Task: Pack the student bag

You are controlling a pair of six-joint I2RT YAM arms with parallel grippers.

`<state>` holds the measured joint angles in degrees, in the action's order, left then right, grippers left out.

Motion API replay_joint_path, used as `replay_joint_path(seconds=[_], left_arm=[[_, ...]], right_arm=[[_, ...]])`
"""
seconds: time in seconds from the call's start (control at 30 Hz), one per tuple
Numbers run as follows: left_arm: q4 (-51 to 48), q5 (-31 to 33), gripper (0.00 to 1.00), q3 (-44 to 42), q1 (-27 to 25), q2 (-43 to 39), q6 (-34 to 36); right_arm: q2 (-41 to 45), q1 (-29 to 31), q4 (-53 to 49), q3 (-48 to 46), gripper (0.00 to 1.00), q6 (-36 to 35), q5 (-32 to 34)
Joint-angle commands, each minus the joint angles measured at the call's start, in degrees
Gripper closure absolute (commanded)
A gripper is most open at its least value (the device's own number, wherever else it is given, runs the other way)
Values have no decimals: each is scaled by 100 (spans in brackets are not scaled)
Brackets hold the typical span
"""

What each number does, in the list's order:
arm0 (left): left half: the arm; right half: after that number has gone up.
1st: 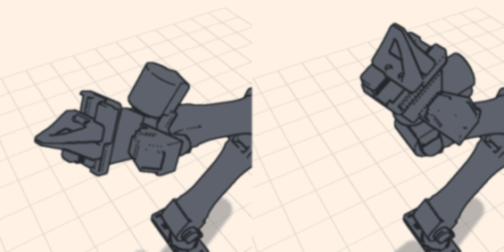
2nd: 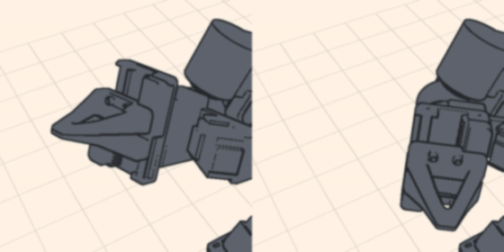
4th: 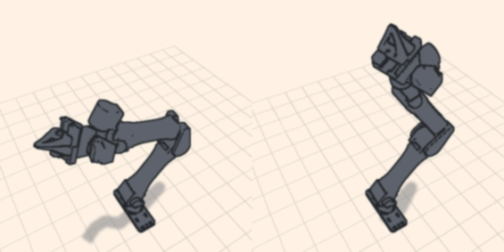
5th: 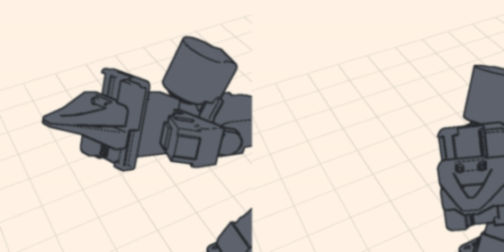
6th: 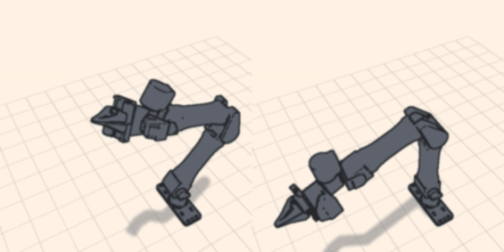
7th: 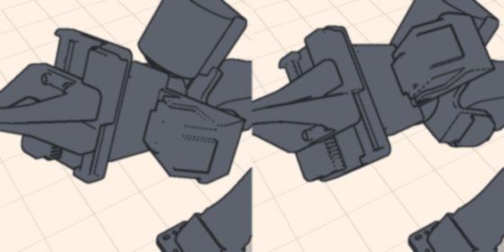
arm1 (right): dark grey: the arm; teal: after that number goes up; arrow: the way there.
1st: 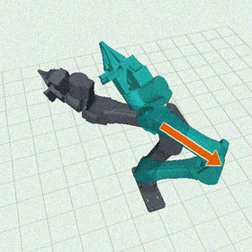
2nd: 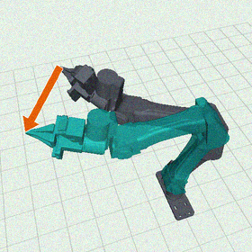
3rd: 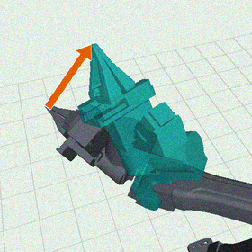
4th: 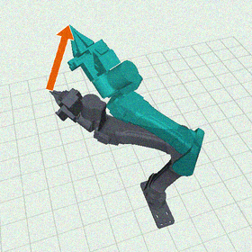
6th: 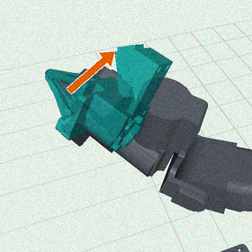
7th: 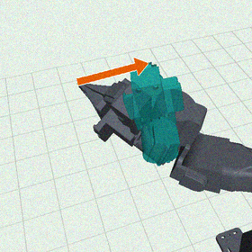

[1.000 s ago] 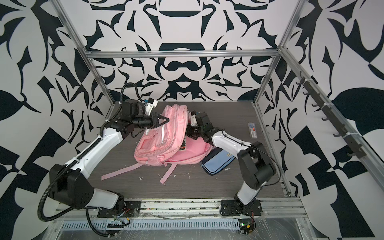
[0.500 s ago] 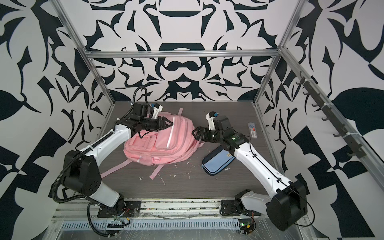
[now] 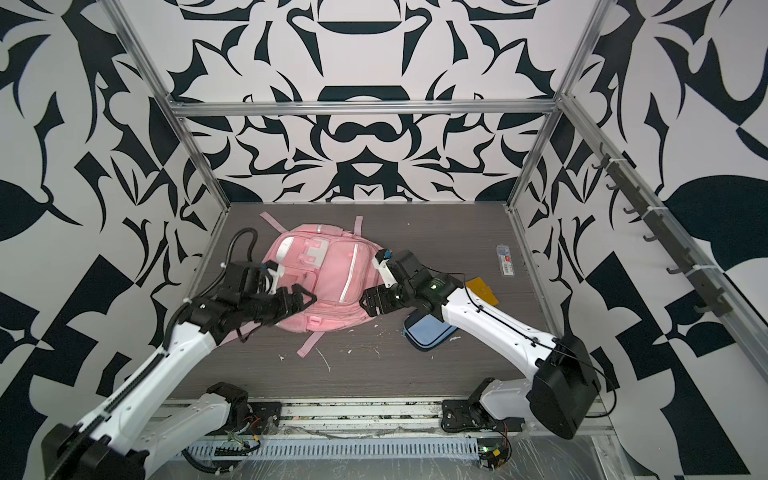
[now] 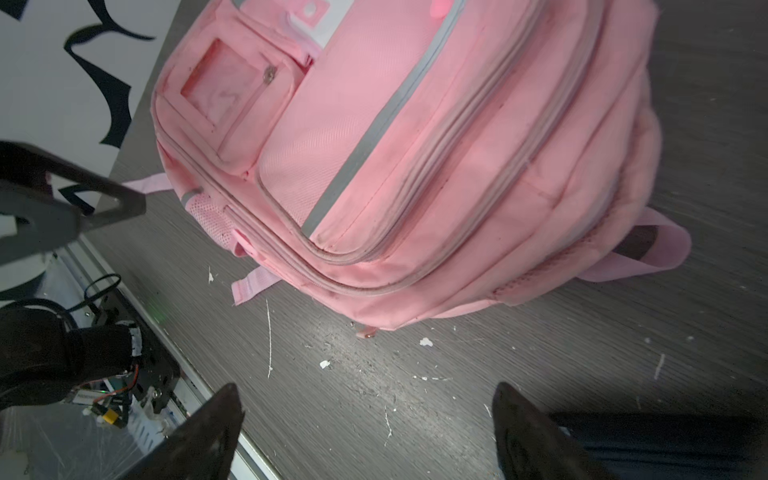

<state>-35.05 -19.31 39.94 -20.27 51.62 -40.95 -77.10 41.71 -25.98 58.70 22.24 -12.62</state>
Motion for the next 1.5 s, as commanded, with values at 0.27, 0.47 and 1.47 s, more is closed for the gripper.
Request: replay_joint_path(seconds=[0.27,0.47,1.47], left_arm=[[1260,335,9,-1544,399,-216,-1888],[2213,860,14,-2222,436,-129,-2905],[3199,368,100,-1434,198,948,-3009]], right_arm=[[-348,50,170,690,6,-293,-171],[-200,47,224,587,6,-184,-48],[829,48,339,-536,3,-1261,-935]])
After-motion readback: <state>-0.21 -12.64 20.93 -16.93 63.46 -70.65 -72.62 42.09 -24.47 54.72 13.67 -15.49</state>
